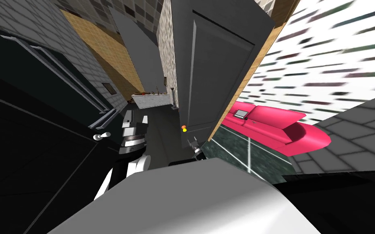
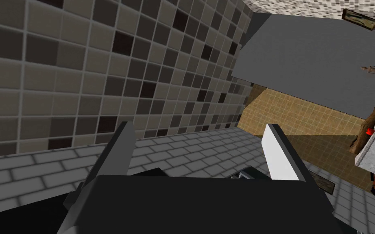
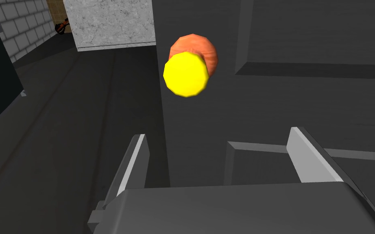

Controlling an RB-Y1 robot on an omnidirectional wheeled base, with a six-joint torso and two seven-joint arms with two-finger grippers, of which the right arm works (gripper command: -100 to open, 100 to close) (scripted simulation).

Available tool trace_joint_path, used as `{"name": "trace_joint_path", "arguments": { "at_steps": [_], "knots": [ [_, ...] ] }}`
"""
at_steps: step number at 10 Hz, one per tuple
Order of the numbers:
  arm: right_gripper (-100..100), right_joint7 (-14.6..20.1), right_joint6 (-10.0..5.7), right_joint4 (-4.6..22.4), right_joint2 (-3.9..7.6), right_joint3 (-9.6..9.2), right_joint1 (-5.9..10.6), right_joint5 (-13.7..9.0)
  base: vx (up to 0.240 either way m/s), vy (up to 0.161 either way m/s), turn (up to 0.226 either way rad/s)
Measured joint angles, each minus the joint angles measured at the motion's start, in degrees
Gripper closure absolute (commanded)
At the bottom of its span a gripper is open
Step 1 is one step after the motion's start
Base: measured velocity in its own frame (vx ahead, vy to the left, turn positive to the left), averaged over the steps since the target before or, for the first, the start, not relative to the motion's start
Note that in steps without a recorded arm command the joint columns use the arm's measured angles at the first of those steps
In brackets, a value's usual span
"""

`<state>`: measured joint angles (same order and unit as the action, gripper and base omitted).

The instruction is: Push the door open

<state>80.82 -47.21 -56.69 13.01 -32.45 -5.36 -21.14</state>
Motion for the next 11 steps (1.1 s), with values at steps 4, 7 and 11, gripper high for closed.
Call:
{"name": "trace_joint_path", "arguments": {
  "at_steps": [4,7,11],
  "knots": [
    [-100,-1.85,0.91,-0.1,-1.17,5.45,-0.78,-2.58,-0.055,0.042,0.195],
    [-100,-2.54,1.27,1.08,-1.79,9.28,-0.32,-4.45,-0.037,0.047,0.217],
    [-100,-4.2,1.9,0.89,-2.97,13.63,-1.07,-6.49,-0.032,0.051,0.195]
  ]
}}
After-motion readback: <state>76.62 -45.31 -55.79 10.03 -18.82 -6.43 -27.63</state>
